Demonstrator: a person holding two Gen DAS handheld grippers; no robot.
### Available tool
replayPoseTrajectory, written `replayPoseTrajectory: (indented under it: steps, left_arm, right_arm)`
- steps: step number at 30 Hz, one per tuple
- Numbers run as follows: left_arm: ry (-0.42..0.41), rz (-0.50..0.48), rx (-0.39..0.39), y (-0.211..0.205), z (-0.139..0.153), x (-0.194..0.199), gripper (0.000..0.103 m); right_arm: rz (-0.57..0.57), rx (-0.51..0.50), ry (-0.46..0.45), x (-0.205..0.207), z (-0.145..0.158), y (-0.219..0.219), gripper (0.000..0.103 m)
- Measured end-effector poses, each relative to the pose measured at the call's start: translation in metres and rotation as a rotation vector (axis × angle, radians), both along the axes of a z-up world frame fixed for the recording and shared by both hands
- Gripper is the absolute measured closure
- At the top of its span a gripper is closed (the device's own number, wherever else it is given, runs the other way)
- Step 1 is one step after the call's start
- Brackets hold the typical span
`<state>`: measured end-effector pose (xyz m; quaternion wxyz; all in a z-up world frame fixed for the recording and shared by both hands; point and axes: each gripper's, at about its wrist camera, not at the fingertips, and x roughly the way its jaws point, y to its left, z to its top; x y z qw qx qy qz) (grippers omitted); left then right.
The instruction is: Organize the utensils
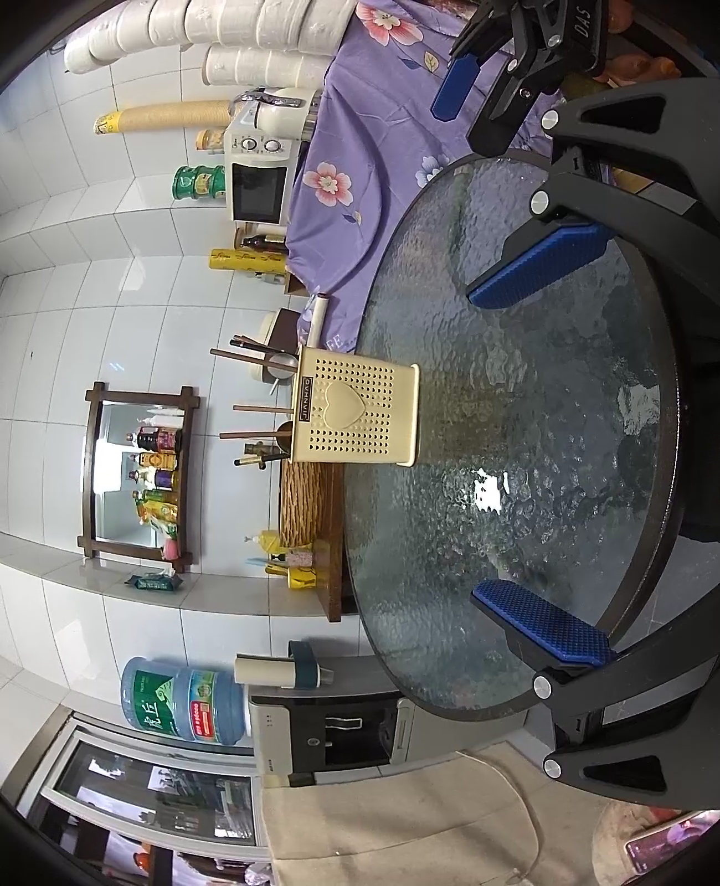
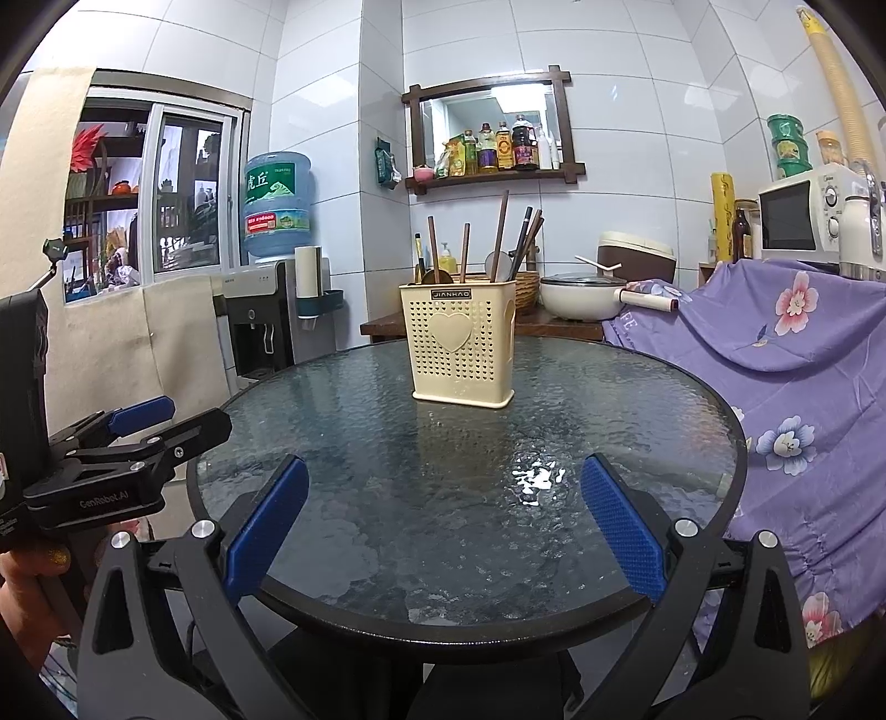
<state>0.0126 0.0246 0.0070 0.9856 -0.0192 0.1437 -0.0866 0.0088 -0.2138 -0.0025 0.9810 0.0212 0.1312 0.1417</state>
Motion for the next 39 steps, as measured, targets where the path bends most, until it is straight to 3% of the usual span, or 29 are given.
replayPoseTrajectory:
  steps: [39]
  left_arm:
    - [0.011,0.003,0.005,0.0004,0.0007,0.0008,0.007]
  right_arm:
    - [-0.001,0.002,0.011,-0.0004,-0.0037,0.0006,0.006]
